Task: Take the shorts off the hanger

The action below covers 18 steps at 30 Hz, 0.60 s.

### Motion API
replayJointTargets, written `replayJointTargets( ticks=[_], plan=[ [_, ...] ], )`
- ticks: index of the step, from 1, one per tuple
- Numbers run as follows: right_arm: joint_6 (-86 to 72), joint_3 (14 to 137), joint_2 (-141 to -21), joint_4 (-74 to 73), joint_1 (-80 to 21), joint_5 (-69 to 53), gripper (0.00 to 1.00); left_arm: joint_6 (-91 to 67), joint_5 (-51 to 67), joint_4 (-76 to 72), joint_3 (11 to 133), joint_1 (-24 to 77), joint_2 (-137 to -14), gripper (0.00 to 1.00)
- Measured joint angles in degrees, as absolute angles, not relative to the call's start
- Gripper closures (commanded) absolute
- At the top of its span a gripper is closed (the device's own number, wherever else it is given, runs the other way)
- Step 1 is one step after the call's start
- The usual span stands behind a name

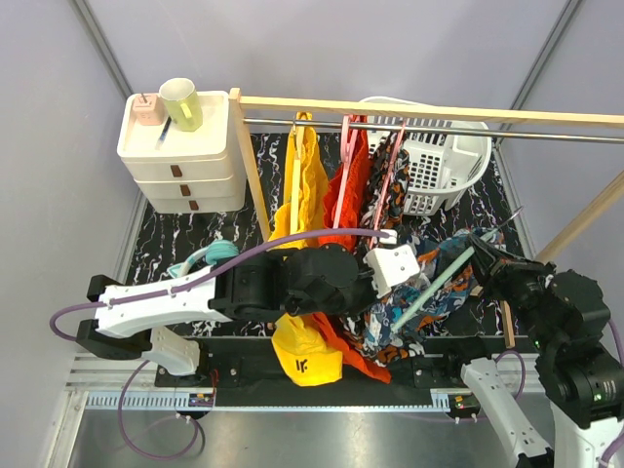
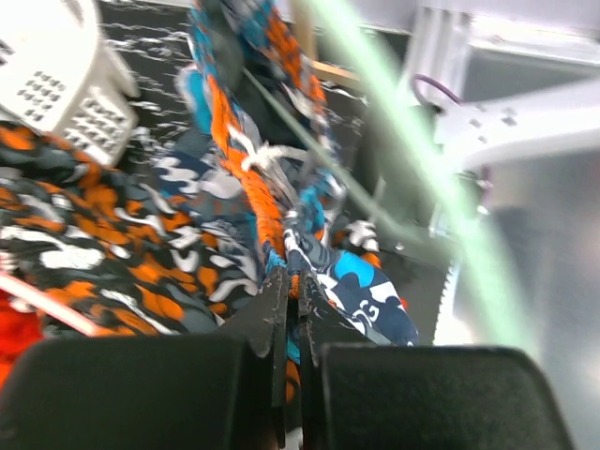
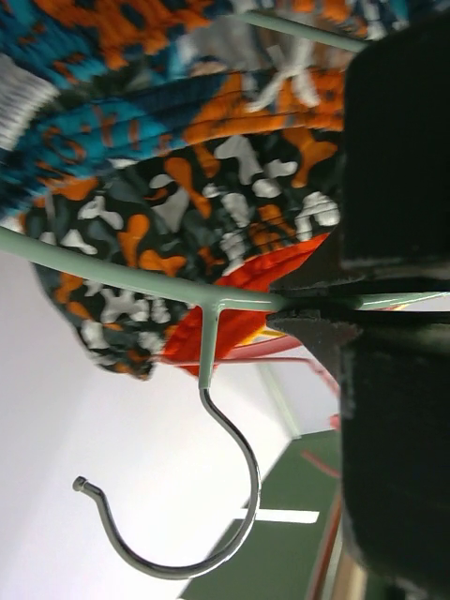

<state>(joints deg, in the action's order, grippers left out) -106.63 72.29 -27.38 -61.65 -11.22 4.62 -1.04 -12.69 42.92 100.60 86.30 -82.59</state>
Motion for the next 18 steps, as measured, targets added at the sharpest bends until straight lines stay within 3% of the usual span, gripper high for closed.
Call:
replayJointTargets(
  ticks=[10, 18],
  plan=[
    [-104.5, 72.2, -22.7, -61.1, -11.2, -9.7, 1.0, -1.0, -23.5, 36.2, 100.6, 86.3, -83.6, 1.0],
    [-89.4, 85.3, -29.8, -61.5, -11.2, -15.0, 1.0, -1.1, -30.5, 33.8, 107.2, 86.3, -91.2, 1.0]
  ],
)
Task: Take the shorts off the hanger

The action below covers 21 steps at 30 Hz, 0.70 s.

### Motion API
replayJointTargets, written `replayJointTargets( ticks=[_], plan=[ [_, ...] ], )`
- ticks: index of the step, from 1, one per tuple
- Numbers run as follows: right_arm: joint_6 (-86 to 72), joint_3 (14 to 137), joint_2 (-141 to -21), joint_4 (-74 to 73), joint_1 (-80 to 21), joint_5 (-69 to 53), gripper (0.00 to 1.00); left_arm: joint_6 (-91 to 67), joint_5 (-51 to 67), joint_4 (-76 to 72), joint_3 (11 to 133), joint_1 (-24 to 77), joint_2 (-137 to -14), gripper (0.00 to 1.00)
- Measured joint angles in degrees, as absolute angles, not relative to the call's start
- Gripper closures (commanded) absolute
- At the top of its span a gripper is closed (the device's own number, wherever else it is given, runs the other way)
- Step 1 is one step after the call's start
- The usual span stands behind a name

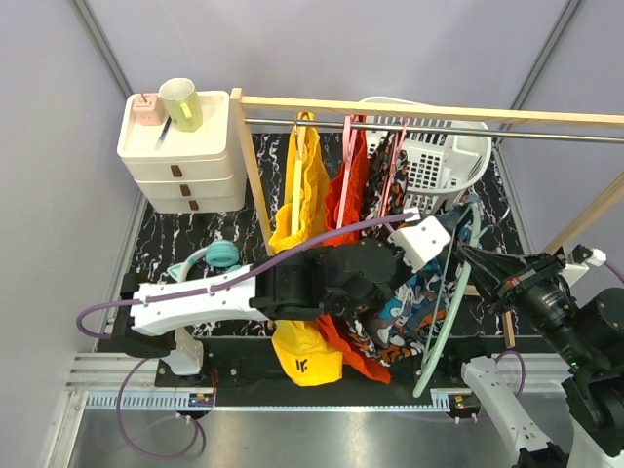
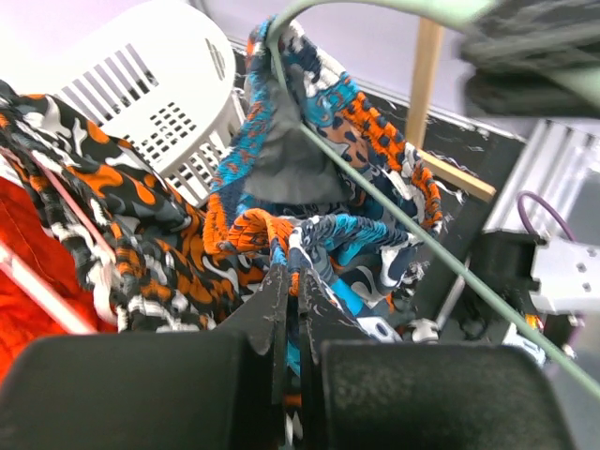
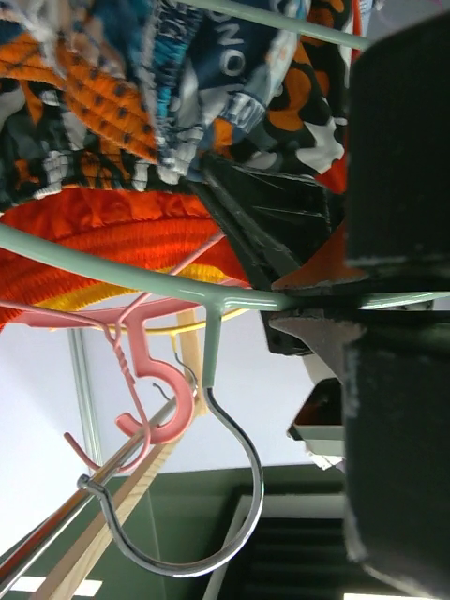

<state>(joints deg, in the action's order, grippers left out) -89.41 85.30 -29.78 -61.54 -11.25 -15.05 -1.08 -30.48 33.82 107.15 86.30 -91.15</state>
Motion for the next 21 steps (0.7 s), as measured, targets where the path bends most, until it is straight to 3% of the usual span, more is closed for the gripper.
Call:
replayJointTargets(
  ticks=[9, 14, 21],
  plan=[
    [-104.3, 77.9, -18.9, -63.2, -11.2, -15.9, 1.0, -0.4, -33.4, 31.0, 108.2, 86.3, -92.8, 1.0],
    [-93.7, 81.5, -20.8, -63.1, -11.2, -15.6, 1.0, -0.3, -33.3, 30.0, 108.3, 86.3, -92.8, 1.0],
    [-74.1, 93.0, -32.1, -61.7, -11.2, -14.0, 1.0, -1.0, -33.3, 29.9, 107.2, 86.2, -91.9, 1.0]
  ],
)
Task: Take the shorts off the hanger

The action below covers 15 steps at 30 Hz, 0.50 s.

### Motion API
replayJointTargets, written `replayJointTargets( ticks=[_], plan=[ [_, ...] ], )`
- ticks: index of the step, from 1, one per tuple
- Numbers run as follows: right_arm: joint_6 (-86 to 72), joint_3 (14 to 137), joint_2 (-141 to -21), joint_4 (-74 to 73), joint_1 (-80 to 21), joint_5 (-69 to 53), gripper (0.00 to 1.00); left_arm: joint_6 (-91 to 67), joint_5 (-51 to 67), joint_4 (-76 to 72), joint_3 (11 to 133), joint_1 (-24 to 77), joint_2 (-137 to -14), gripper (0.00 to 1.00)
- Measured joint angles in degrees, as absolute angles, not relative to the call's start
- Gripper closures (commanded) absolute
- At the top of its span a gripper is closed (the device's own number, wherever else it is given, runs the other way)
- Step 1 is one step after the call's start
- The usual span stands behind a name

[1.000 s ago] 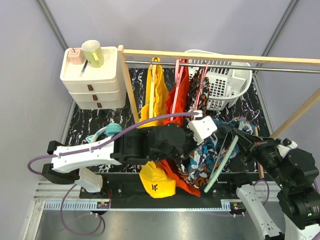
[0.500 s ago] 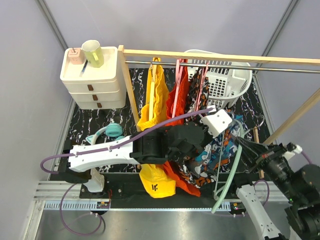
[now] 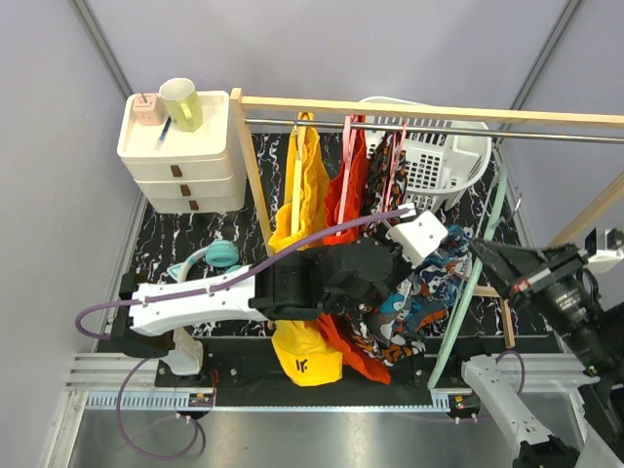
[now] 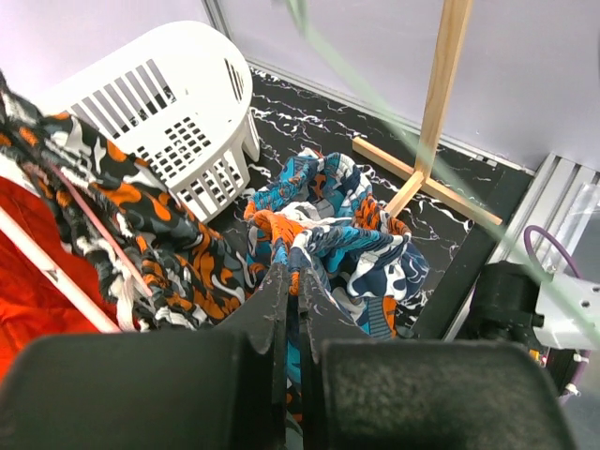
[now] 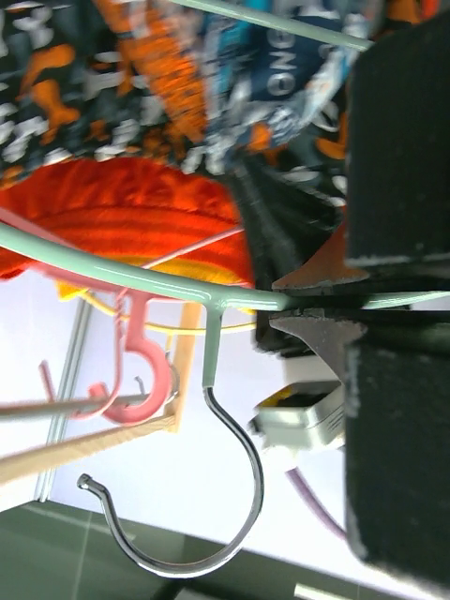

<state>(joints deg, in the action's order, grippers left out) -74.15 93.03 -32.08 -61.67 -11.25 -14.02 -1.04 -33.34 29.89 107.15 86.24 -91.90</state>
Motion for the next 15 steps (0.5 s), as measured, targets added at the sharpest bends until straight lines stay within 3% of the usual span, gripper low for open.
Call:
replayJointTargets(
  ticks=[7, 15],
  plan=[
    [-63.4, 102.4, -43.8, -58.0, -11.2, -11.0, 1.0, -1.6, -33.6, 30.2, 104.8, 86.2, -88.3, 1.0],
    [-60.2, 101.8, -47.2, -57.6, -11.2, -6.9, 1.0, -1.5, -34.6, 30.0, 104.4, 86.2, -86.3, 1.0]
  ],
)
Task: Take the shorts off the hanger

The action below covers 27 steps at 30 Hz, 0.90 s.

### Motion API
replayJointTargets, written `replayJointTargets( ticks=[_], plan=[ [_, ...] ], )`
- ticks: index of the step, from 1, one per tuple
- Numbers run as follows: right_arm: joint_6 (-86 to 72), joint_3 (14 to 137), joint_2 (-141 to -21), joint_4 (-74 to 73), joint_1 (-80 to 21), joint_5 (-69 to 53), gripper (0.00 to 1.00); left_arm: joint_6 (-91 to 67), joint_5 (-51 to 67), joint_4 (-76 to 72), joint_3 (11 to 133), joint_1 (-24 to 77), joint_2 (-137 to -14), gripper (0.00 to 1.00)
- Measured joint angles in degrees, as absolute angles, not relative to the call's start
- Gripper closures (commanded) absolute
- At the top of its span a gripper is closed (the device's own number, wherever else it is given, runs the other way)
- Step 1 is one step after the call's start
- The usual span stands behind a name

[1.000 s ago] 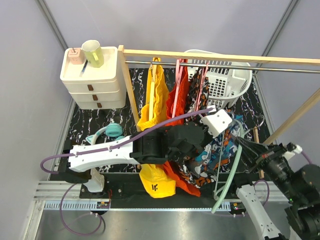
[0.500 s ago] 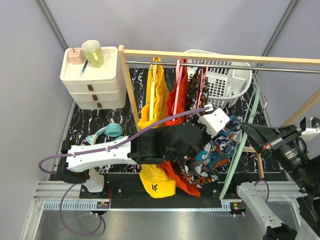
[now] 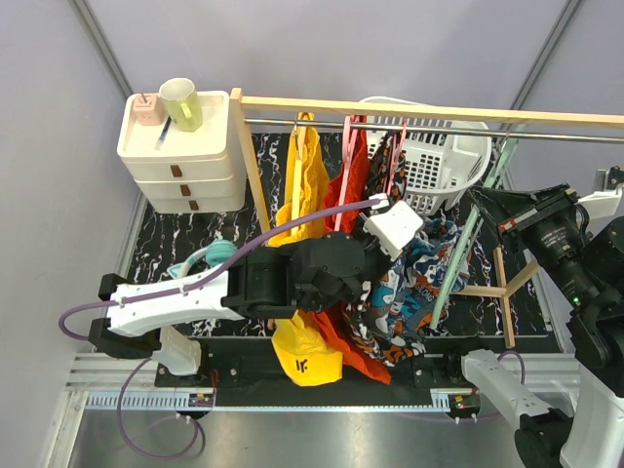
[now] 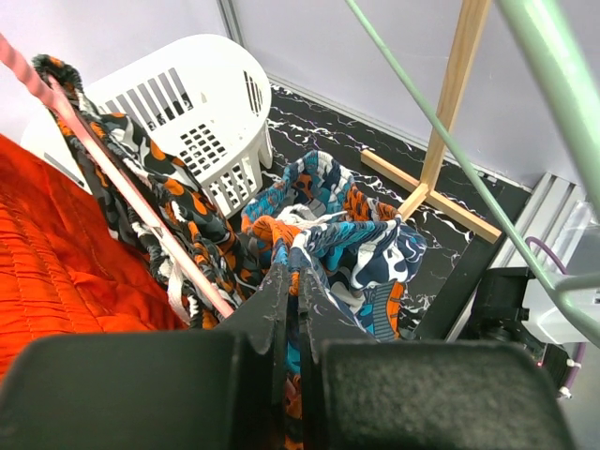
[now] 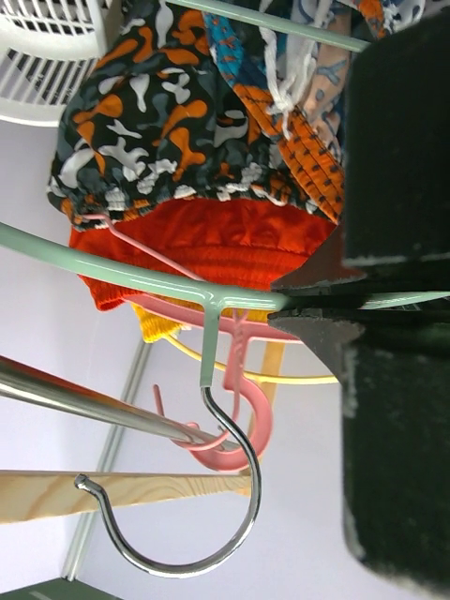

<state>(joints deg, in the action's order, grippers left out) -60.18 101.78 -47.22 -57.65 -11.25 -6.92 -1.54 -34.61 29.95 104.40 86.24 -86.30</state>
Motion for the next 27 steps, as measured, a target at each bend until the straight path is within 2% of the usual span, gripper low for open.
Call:
replayJointTargets(
  ticks=[27],
  plan=[
    [-58.9, 96.9, -48.3, -55.2, -11.2, 0.6, 1.0, -1.6, -34.7, 29.8, 102.6, 86.2, -85.5, 1.0]
  ],
)
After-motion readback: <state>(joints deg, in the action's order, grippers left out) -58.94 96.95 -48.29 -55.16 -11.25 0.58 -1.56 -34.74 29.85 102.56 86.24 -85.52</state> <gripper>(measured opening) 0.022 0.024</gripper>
